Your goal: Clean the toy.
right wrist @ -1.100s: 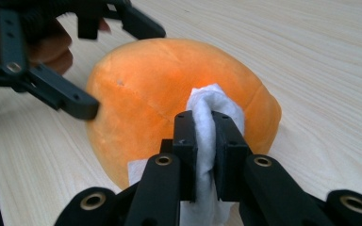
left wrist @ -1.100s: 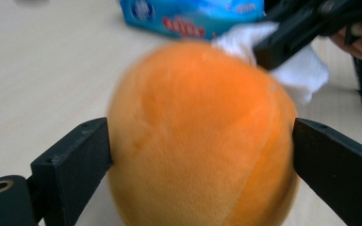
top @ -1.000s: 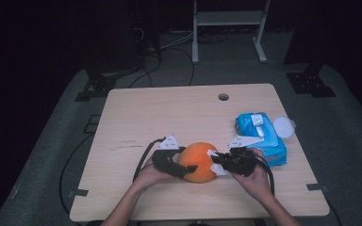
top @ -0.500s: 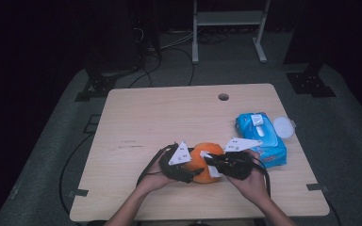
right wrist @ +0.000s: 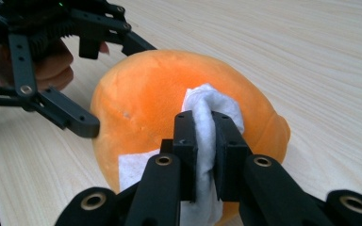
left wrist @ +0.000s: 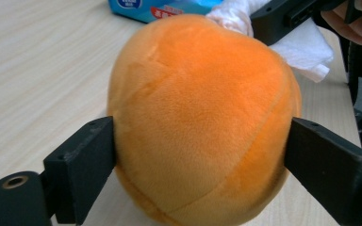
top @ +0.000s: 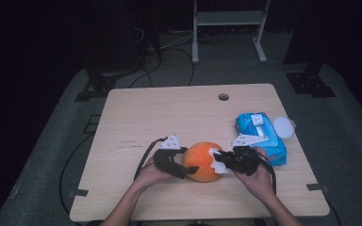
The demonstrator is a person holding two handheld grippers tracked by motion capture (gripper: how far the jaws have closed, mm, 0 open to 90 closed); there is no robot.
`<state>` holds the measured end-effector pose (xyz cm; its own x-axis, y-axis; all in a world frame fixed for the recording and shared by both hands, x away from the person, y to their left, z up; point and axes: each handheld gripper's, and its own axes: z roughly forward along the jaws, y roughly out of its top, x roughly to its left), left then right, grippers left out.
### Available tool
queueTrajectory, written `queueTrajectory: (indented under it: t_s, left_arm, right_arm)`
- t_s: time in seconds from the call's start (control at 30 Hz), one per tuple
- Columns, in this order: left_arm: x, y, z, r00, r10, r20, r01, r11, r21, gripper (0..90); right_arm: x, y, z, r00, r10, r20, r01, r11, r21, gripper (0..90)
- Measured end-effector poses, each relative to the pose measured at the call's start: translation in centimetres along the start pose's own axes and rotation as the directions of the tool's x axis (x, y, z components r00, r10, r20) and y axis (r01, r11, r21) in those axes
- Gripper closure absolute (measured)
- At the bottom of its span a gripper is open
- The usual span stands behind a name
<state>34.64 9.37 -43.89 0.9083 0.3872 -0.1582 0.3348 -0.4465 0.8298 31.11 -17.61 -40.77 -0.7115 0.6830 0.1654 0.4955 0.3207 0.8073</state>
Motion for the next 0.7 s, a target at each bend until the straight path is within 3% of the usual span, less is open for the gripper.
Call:
queueTrajectory:
  t_s: [0.07, 0.13, 0.2, 0.27, 0.33, 0.4, 0.5, 0.6, 0.63, 0.7]
  left_arm:
    - [-0.1, 0.1, -0.2, 0.9999, 0.002, -0.015, -0.003, 1.0, -0.006, 19.9]
    - [-0.6, 0.4, -0.5, 0.9981, 0.038, -0.048, -0.039, 0.9989, -0.026, 28.0]
    - [-1.4, 1.0, -0.7, 0.9919, 0.082, -0.097, -0.087, 0.9951, -0.048, 32.0]
    - [-2.3, 1.7, -0.9, 0.9787, 0.135, -0.155, -0.145, 0.988, -0.055, 33.8]
    - [-3.0, 2.3, -1.0, 0.9624, 0.184, -0.2, -0.197, 0.9793, -0.047, 34.7]
    - [-3.5, 2.5, -1.0, 0.9496, 0.225, -0.218, -0.236, 0.9715, -0.025, 34.7]
    - [-3.4, 2.1, -0.8, 0.9556, 0.217, -0.199, -0.225, 0.9743, -0.015, 32.2]
    - [-2.8, 1.8, -0.6, 0.9769, 0.159, -0.143, -0.167, 0.9848, -0.048, 25.1]
    - [-2.6, 1.8, -0.7, 0.9811, 0.142, -0.131, -0.151, 0.9866, -0.062, 24.8]
    - [-2.5, 1.7, -0.6, 0.9832, 0.128, -0.13, -0.139, 0.9868, -0.083, 25.9]
  right_arm:
    - [0.2, 0.1, 0.0, 1.0, -0.002, -0.007, 0.002, 1.0, -0.008, 80.5]
    - [0.8, 0.4, -0.1, 0.9997, -0.009, -0.021, 0.009, 1.0, -0.023, 80.6]
    - [1.6, 0.8, -0.3, 0.9992, -0.032, -0.025, 0.031, 0.999, -0.039, 80.6]
    - [2.4, 1.2, -0.6, 0.998, -0.055, -0.032, 0.053, 0.997, -0.064, 80.5]
    - [2.9, 1.5, -0.9, 0.9956, -0.057, -0.075, 0.05, 0.994, -0.092, 80.6]
    - [3.2, 1.7, -1.1, 0.9947, -0.073, -0.072, 0.066, 0.993, -0.095, 80.6]
    - [2.5, 1.4, -0.9, 0.9964, -0.057, -0.062, 0.052, 0.995, -0.08, 80.6]
    - [1.2, 0.7, -0.5, 0.9987, -0.03, -0.042, 0.027, 0.998, -0.059, 80.6]
    - [0.9, 0.6, -0.4, 0.999, -0.02, -0.04, 0.017, 0.998, -0.056, 80.6]
    - [0.6, 0.6, -0.6, 0.9993, -0.007, -0.036, 0.005, 0.998, -0.058, 80.6]
